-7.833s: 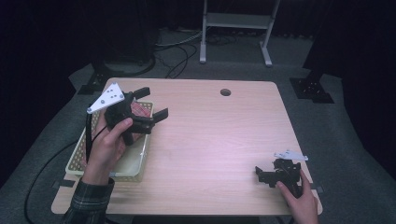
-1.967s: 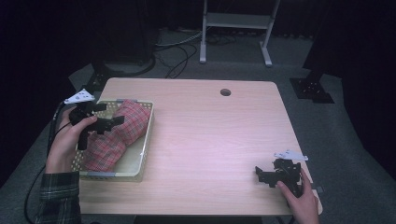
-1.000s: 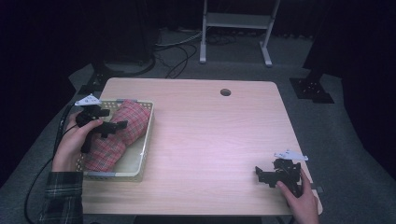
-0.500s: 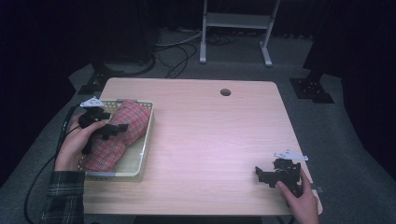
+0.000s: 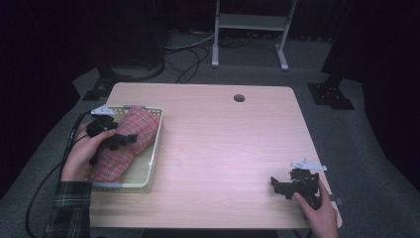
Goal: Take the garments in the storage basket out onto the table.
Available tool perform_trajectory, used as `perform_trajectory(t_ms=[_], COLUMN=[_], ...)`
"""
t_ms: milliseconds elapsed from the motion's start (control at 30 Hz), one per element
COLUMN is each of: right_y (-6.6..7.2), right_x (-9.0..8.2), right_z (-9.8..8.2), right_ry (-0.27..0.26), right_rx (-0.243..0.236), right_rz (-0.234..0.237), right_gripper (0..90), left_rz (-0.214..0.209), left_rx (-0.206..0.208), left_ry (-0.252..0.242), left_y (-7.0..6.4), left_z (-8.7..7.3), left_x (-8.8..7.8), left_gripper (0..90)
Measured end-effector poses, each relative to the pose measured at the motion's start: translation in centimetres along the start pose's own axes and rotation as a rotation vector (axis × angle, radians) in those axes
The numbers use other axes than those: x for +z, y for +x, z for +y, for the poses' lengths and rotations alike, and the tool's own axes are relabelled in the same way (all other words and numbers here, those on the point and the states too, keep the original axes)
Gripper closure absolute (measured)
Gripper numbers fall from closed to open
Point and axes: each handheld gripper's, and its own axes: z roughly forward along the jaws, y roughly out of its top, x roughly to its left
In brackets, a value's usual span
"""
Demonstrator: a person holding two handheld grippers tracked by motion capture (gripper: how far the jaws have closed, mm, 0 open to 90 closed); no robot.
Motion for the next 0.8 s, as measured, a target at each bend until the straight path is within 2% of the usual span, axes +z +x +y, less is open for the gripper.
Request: perform_trajectory(t_ms=[533, 800], right_y=[0.0, 0.0], right_x=[0.0, 0.0], right_z=[0.0, 0.0], right_ry=[0.000, 0.000], right_rx=[0.000, 0.000], right_rz=[0.000, 0.000], right_gripper=[0.0, 0.0], left_rz=[0.002, -0.009], left_rx=[-0.005, -0.016], left_ry=[0.053, 0.096], left_y=[0.0, 0.0], left_z=[-0.1, -0.3], left_x=[0.7, 1.1], left_gripper=[1.2, 1.2])
